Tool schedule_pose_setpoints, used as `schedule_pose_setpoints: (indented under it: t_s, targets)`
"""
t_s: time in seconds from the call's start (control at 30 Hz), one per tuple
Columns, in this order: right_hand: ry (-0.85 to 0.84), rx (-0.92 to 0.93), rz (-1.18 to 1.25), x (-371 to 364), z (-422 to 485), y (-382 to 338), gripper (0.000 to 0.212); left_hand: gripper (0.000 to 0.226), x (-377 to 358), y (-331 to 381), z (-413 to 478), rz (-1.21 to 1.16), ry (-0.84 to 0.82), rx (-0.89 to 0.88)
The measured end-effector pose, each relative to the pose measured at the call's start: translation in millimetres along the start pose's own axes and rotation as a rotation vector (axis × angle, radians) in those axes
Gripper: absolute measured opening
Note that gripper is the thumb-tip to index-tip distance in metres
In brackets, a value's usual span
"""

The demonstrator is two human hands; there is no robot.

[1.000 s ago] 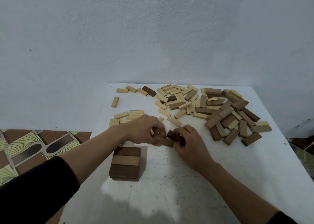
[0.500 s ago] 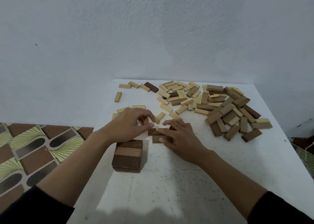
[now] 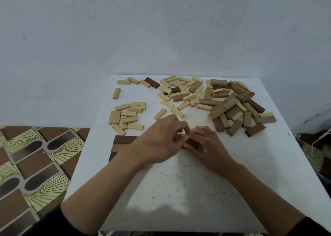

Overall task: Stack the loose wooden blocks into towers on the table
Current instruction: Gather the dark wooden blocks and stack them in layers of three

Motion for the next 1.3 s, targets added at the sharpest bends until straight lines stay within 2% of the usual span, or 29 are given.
schedule_pose_setpoints:
  t_s: [0.23, 0.3, 0.5, 0.77, 0.9, 1.0, 1.1, 1.3]
  targets:
    - [0.123, -0.023, 0.226, 17.7, -33.0, 18.1, 0.03, 0.038, -59.2, -12.7, 8.5, 0.054, 0.038, 0.152]
    - [0.163, -0.054, 0.267, 22.5, -39.2, 23.0, 0.035, 0.045, -69.2, -18.8, 9.7, 0.099, 0.018, 0.184]
    - [0.143, -0.203, 0.205, 22.2, -44.0, 33.7, 0.035, 0.048, -79.5, -24.1, 4.8, 0.119, 0.054, 0.139]
    - [0.206, -0.221, 0.234, 28.5, -34.6, 39.4, 0.034, 0.048, -88.2, -28.2, -6.0, 0.067, 0.082, 0.097]
    - [0.106, -0.13, 0.219, 23.2, -21.5, 21.4, 0.034, 0.05, -86.5, -27.6, -7.2, 0.011, 0.086, 0.068]
    - [0.028, -0.104, 0.3, 16.5, -19.6, 15.1, 0.04, 0.063, -84.3, -30.2, -9.5, -0.058, 0.1, 0.085]
    - [-0.004, -0.099, 0.342, 14.2, -22.8, 16.3, 0.039, 0.074, -87.6, -31.3, -9.4, -0.031, 0.067, 0.081]
    - [-0.038, -0.089, 0.414, 14.2, -27.0, 12.5, 0.044, 0.074, -89.2, -32.0, -2.4, 0.031, 0.006, 0.085]
Point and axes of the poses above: each hand's wrist, its own z-axis towards the middle knuckle, its own x-axis out of the back of the hand, y = z × x, the point moved 8 cm from there along z, towards the middle knuckle, and after that the axes turned 15 degrees about -y, right-handed, at the moved point
